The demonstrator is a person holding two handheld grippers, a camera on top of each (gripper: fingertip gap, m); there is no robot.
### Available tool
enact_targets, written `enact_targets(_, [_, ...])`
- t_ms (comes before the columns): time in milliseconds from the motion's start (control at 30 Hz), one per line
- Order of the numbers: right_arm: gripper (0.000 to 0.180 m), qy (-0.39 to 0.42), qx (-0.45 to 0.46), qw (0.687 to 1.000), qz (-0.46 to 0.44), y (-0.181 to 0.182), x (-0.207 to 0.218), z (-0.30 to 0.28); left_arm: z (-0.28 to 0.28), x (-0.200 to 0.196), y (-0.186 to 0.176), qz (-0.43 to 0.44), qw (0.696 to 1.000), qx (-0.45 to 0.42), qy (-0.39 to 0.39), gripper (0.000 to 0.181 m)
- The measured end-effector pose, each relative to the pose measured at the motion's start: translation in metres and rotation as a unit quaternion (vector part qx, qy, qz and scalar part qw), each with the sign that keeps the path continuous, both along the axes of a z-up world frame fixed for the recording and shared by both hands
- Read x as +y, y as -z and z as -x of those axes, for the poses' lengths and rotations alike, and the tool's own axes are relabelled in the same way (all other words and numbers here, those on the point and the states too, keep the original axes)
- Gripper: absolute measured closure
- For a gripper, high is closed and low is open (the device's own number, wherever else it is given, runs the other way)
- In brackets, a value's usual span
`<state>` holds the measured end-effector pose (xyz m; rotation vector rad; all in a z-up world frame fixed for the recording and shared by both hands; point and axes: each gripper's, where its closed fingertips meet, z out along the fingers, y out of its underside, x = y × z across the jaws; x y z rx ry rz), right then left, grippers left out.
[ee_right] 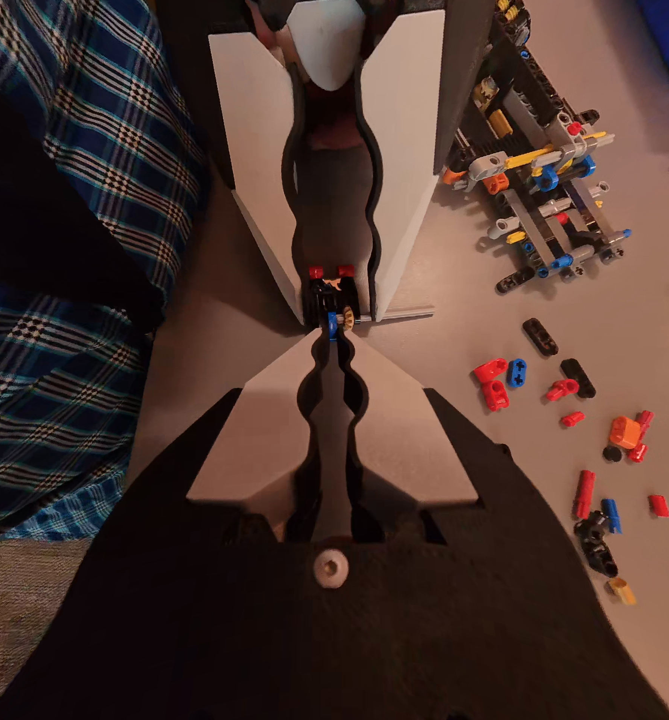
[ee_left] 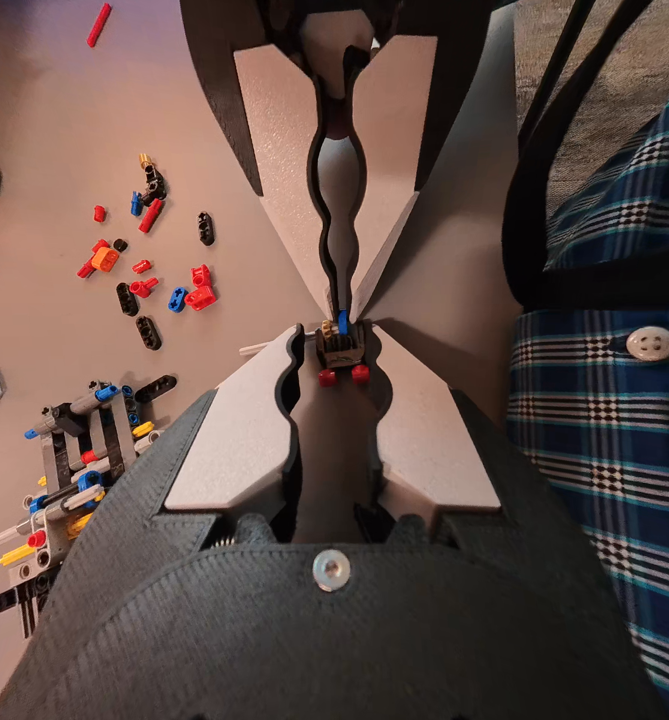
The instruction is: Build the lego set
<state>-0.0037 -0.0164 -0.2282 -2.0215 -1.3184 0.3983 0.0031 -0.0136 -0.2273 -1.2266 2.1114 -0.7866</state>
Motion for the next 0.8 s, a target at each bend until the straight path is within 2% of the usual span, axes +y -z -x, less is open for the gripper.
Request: enact_targets(800, [0.179, -0.025, 0.046, 0.999, 0.008, -0.0006, 0.0040, 0.0015, 0.0005, 0.0005, 0.0007, 0.019, 1.000, 0.011, -0.001, 0.156])
